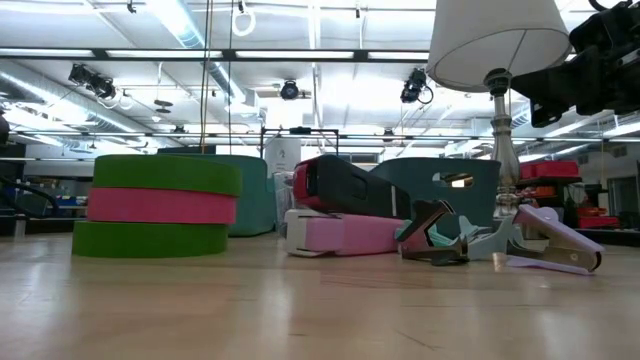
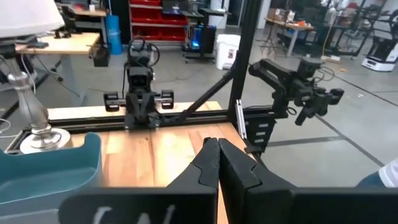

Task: Pick and place Stapler, Stapler remover, tape
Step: Put the green tape into the green bin

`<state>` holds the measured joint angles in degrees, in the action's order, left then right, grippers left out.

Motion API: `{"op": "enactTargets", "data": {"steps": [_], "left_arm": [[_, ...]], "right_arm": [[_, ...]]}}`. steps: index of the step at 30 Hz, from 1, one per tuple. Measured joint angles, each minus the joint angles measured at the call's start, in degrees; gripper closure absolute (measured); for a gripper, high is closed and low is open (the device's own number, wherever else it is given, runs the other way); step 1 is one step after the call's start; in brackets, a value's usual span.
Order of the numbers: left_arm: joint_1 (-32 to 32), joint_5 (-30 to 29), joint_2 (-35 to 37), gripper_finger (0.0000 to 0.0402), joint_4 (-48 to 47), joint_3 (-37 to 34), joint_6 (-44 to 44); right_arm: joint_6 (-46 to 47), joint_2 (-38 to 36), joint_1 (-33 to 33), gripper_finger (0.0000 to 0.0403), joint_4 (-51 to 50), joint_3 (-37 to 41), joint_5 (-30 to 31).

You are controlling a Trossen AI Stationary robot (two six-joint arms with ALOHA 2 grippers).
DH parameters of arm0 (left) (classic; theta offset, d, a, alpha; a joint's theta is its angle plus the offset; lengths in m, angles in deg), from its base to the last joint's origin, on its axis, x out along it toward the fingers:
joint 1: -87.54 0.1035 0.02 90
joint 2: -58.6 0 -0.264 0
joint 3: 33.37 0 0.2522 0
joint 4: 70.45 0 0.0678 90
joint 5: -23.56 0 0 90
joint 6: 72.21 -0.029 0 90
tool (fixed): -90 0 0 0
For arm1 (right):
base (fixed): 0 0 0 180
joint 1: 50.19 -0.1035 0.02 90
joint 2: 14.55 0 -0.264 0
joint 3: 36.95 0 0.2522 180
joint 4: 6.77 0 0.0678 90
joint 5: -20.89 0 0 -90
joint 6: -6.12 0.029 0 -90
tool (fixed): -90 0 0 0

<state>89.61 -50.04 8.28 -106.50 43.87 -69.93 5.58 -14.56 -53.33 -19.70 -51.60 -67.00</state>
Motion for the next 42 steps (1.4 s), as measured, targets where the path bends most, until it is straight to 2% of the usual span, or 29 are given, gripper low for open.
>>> {"op": "enactTargets", "data": {"steps": [8, 20, 27, 42], "left_arm": [[0.0, 0.0, -0.9, 0.0394, -4.9, 0.0, 0.0], [-0.1, -2.9, -3.2, 0.0395, -18.5, 0.0, -0.1], [-0.2, -3.3, -5.8, 0.0398, -20.1, 0.1, -0.6], [-9.4, -3.3, -15.2, 0.0395, -21.4, 0.0, 1.5]], "right_arm": [[0.0, 0.0, 0.0, 0.0387, 0.0, 0.0, 0.0], [0.0, 0.0, 0.0, 0.0387, 0.0, 0.0, 0.0], [0.0, 0.0, 0.0, 0.0387, 0.0, 0.0, 0.0], [0.0, 0.0, 0.0, 0.0387, 0.0, 0.0, 0.0]]}}
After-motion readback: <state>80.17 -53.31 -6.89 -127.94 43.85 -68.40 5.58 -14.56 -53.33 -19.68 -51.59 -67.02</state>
